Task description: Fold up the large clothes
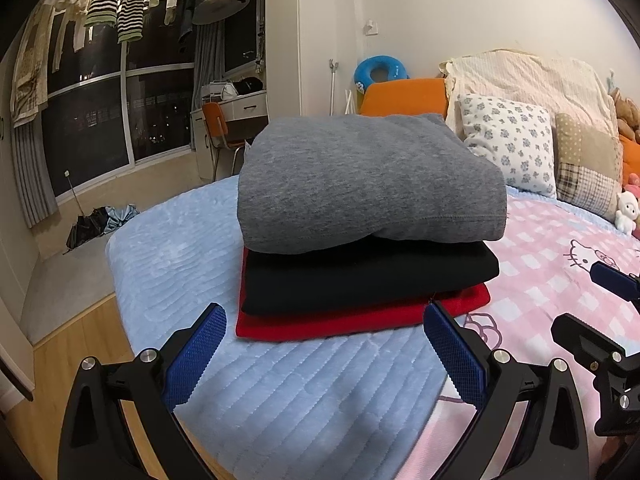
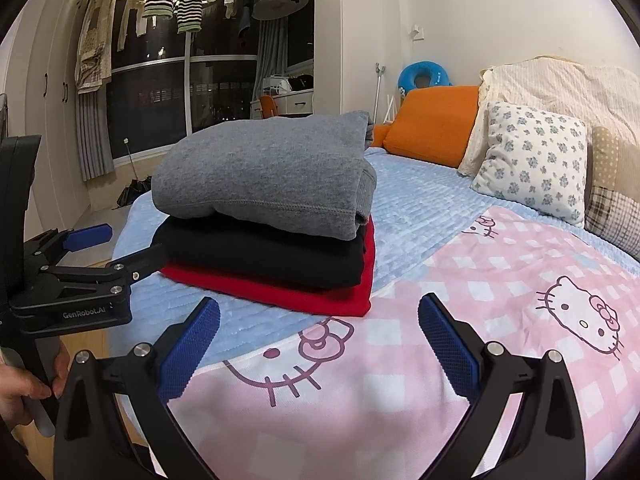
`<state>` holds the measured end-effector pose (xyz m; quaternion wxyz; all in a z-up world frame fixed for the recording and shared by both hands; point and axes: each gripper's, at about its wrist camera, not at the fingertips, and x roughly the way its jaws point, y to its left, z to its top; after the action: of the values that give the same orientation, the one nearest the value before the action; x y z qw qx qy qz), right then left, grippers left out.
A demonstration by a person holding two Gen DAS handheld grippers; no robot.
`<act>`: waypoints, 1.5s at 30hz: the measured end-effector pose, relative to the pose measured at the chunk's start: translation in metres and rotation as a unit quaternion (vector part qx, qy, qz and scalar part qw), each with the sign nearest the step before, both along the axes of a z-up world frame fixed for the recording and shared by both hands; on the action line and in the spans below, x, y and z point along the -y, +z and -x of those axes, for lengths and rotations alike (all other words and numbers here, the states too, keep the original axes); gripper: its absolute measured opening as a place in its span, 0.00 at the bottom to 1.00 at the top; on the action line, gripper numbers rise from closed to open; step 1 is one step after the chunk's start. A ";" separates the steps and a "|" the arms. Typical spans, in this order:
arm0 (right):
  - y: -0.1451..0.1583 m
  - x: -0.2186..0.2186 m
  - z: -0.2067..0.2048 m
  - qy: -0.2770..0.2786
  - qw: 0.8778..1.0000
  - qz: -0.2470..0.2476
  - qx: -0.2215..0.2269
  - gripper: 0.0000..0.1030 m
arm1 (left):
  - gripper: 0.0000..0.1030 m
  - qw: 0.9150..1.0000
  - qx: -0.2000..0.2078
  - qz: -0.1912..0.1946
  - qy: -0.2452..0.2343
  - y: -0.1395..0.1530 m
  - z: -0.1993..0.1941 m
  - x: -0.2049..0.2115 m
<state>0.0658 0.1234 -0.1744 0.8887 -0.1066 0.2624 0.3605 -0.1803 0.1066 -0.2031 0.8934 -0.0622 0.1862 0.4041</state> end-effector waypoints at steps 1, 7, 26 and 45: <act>0.000 0.000 0.000 0.000 1.000 0.001 0.000 0.95 | 0.97 1.000 0.000 0.001 -0.001 0.000 0.000 0.000; -0.002 -0.002 0.000 0.004 1.000 0.005 0.005 0.95 | 0.97 1.000 0.003 0.000 -0.010 0.002 0.002 -0.001; 0.003 -0.003 -0.004 0.007 1.000 0.011 0.012 0.95 | 0.97 0.999 -0.011 0.018 -0.027 -0.007 0.002 -0.005; 0.003 0.001 -0.004 -0.002 1.000 0.008 0.009 0.95 | 0.97 0.999 -0.001 -0.025 -0.044 -0.005 -0.010 0.016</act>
<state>0.0696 0.1228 -0.1715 0.8908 -0.1165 0.2572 0.3559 -0.1701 0.0904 -0.2080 0.9113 -0.0311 0.1790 0.3695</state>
